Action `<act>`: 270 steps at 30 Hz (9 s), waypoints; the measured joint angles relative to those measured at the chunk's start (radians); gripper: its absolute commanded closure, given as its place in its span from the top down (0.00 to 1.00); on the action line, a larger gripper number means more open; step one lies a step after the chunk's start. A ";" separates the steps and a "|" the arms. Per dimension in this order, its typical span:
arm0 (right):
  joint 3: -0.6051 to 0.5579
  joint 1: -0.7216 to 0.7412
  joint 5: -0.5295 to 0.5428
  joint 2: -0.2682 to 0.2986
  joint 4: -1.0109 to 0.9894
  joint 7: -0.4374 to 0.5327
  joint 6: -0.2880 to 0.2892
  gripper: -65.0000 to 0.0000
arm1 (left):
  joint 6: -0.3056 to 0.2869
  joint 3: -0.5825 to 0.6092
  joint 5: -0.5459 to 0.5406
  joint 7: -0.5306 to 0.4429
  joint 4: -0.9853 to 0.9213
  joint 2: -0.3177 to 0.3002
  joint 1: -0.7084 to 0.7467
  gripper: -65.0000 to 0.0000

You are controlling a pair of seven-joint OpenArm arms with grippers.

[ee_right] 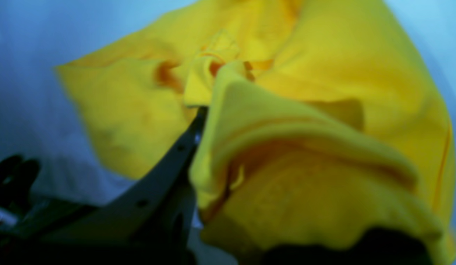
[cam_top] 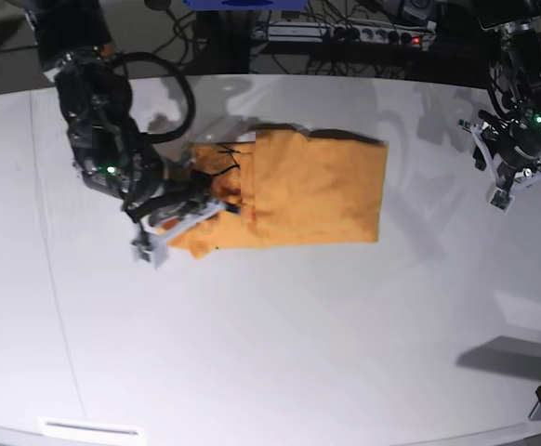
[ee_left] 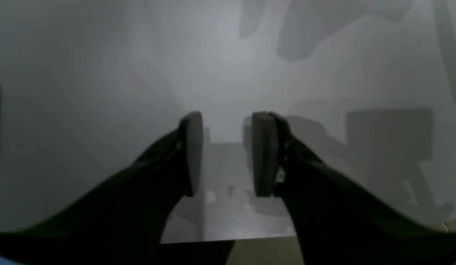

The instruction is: Fold the T-shirt properly

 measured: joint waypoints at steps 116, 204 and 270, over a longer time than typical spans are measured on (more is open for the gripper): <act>0.305 -0.136 -0.062 0.103 -0.243 0.102 0.011 0.19 | 0.000 0.170 0.006 -0.003 -0.110 0.049 -0.203 0.35; 1.021 -0.141 0.483 0.067 -0.412 0.012 0.367 0.83 | 0.000 0.219 0.003 -0.003 -0.173 0.053 -0.236 0.35; 0.774 -0.057 0.489 0.088 -0.508 0.008 0.510 0.71 | 0.000 0.219 0.003 -0.003 -0.173 0.050 -0.236 0.35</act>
